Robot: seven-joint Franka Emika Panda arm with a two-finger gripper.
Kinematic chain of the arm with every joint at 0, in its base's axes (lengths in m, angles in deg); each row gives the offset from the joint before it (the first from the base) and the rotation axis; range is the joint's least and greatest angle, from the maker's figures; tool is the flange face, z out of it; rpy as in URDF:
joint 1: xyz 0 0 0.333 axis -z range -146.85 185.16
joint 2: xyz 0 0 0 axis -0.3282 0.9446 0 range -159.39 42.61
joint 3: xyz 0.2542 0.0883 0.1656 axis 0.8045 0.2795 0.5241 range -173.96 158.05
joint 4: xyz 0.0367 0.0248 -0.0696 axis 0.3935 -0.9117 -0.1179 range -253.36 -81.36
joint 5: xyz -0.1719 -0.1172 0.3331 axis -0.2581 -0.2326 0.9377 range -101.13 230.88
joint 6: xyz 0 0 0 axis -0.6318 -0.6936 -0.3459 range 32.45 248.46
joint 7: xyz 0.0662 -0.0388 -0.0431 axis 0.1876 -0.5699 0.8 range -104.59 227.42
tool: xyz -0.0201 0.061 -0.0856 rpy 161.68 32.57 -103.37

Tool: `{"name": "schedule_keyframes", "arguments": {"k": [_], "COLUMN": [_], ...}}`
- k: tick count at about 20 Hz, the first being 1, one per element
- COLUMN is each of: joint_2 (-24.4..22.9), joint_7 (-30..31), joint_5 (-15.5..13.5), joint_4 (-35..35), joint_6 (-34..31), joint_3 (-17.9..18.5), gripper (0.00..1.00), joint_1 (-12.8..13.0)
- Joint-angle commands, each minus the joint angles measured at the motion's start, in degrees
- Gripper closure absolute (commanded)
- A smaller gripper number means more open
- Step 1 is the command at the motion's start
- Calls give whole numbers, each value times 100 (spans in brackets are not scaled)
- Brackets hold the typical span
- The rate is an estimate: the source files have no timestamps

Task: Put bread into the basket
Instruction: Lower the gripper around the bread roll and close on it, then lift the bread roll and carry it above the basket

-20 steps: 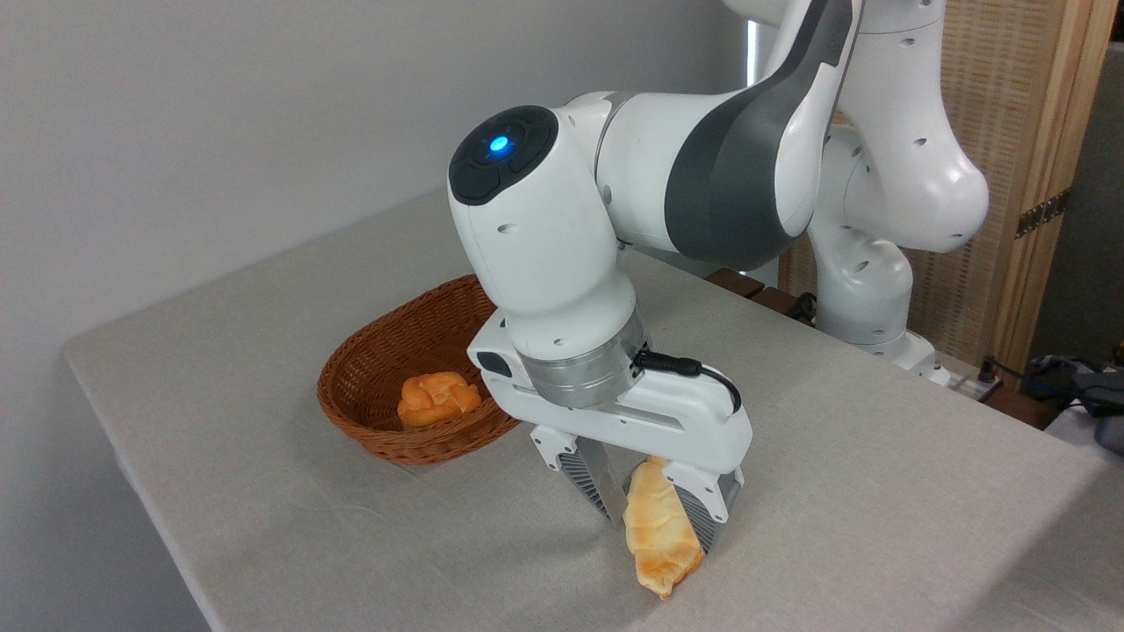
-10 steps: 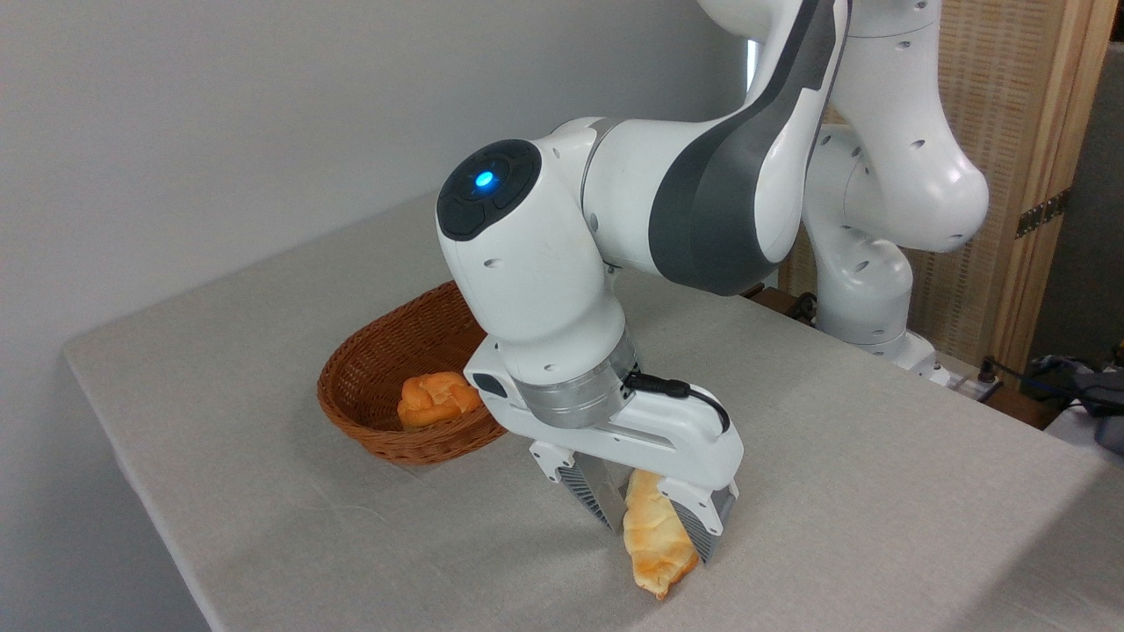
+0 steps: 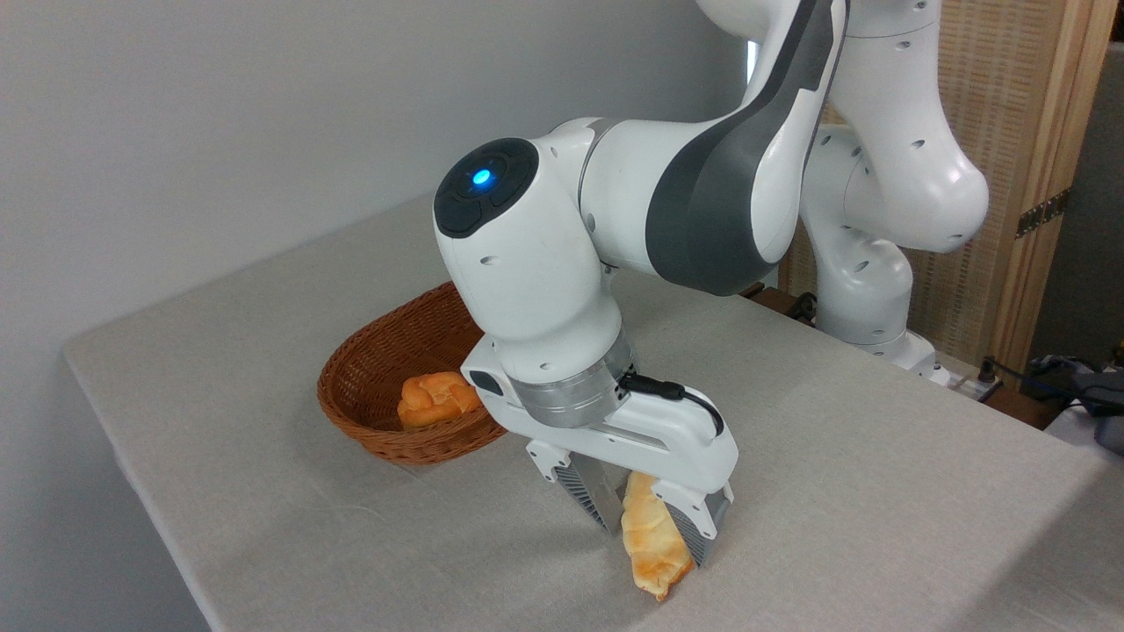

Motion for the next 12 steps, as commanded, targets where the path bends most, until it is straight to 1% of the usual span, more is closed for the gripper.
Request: {"name": "schedule_keyframes", "arguments": {"k": [1,4,12], "joint_2": [67,67,67], "joint_7": [-83,-75,-83], "joint_5": [10,-8,-8], "joint_4": [61,61,61], "joint_6": [87,87,87], "joint_3": [-78,-87,-87], "gripper": [36,58,61], "joint_1": [5,5,5]}}
